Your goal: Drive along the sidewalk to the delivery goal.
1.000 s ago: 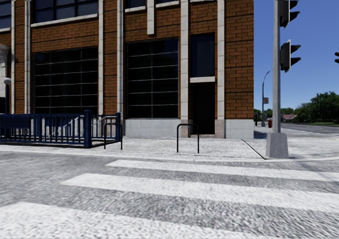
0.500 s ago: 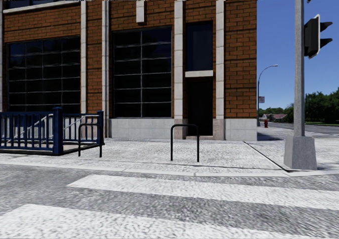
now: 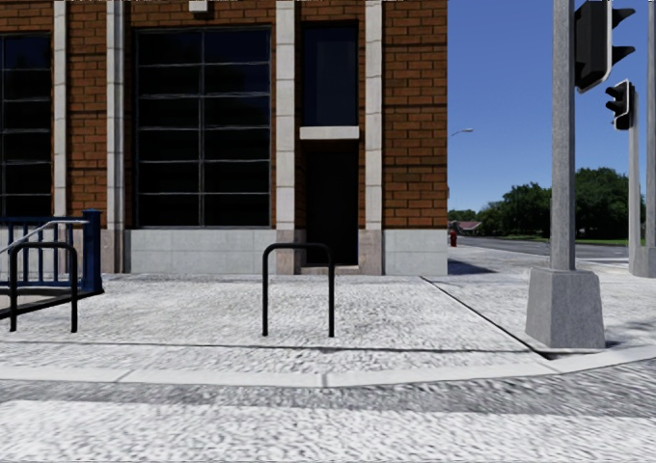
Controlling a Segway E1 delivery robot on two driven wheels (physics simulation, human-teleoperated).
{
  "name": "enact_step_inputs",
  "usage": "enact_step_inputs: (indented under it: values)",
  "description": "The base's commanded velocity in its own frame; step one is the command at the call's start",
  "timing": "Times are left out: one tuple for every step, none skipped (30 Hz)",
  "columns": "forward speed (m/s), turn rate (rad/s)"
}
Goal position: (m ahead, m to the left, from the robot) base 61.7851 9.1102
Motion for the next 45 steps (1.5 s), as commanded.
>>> enact_step_inputs:
  values:
    - [1.52, -0.54]
    - [1.52, -0.54]
    - [1.52, -0.54]
    - [1.51, -0.54]
    - [1.51, -0.54]
    - [1.51, -0.54]
    - [1.51, -0.54]
    - [1.51, -0.54]
    - [1.51, -0.54]
    - [1.51, -0.54]
    - [1.51, -0.54]
    - [1.51, -0.54]
    - [1.51, -0.54]
    - [1.51, -0.54]
    - [1.51, -0.53]
    - [1.51, -0.49]
    - [1.51, -0.46]
    - [1.51, -0.46]
    - [1.51, -0.46]
    - [1.51, -0.46]
    - [1.51, -0.46]
    - [1.51, -0.45]
    - [1.51, -0.45]
    - [1.51, -0.45]
    - [1.51, -0.44]
    - [1.51, -0.40]
    - [1.51, -0.40]
    - [1.51, -0.36]
    - [1.51, -0.25]
    - [1.51, -0.20]
    - [1.51, -0.05]
    - [1.51, 0.00]
    - [1.51, 0.00]
    - [1.51, 0.00]
    - [1.51, 0.00]
    - [1.51, 0.00]
    - [1.51, 0.00]
    - [1.51, 0.00]
    - [1.51, 0.00]
    - [1.51, 0.00]
    - [1.51, 0.00]
    - [1.51, 0.00]
    - [1.51, 0.00]
    - [1.51, 0.00]
    - [1.51, 0.00]
